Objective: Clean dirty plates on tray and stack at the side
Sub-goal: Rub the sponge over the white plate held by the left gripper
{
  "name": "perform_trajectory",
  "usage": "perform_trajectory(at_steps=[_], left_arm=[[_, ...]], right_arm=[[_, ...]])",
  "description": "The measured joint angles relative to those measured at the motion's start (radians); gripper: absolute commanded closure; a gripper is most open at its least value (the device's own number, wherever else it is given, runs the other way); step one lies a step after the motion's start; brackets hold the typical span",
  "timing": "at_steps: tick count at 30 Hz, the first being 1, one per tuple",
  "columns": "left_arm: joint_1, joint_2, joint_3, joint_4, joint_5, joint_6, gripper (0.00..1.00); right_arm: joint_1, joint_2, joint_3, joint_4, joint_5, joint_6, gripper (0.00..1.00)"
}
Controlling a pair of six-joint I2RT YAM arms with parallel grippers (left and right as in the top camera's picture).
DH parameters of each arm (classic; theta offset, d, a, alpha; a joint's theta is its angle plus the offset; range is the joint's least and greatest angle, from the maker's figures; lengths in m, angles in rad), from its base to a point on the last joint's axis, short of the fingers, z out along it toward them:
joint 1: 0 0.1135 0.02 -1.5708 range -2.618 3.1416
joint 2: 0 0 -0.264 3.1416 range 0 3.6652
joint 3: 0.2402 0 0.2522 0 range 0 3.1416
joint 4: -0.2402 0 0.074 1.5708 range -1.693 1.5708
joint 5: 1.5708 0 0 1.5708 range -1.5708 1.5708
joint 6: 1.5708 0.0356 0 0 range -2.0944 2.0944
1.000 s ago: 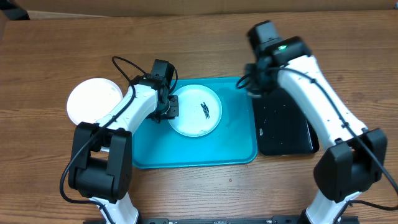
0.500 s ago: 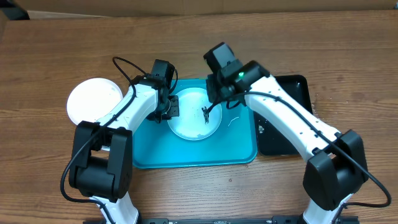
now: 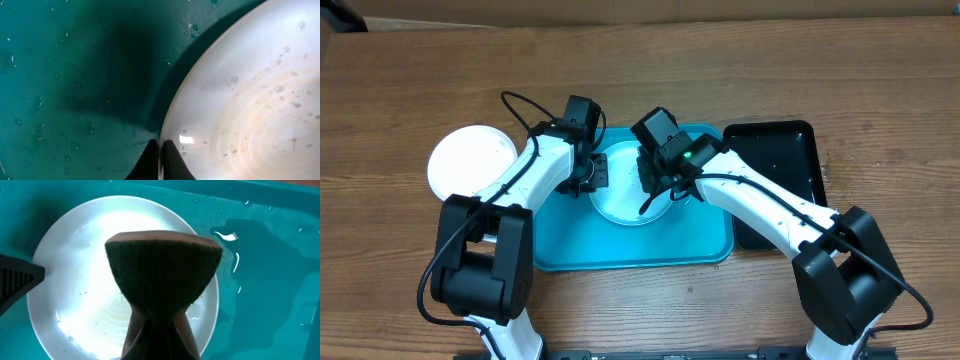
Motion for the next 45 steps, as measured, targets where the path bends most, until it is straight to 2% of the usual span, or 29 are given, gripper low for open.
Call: perform_trajectory(at_steps=[14,25,45], left_arm=[[0.0,0.0,0.0,0.0,0.001,0.0,0.96],[0.0,0.0,0.0,0.001,0.005,0.0,0.96],[0.0,0.0,0.0,0.001,0.023,0.0,0.96]], right_arm=[[0.0,0.0,0.005,-0.087,-0.005,0.068,0.96],[0.0,0.082,0.009,-0.066,-0.016,0.086,0.96],[0.0,0.118,0.009,-0.058,-0.022,0.116,0.96]])
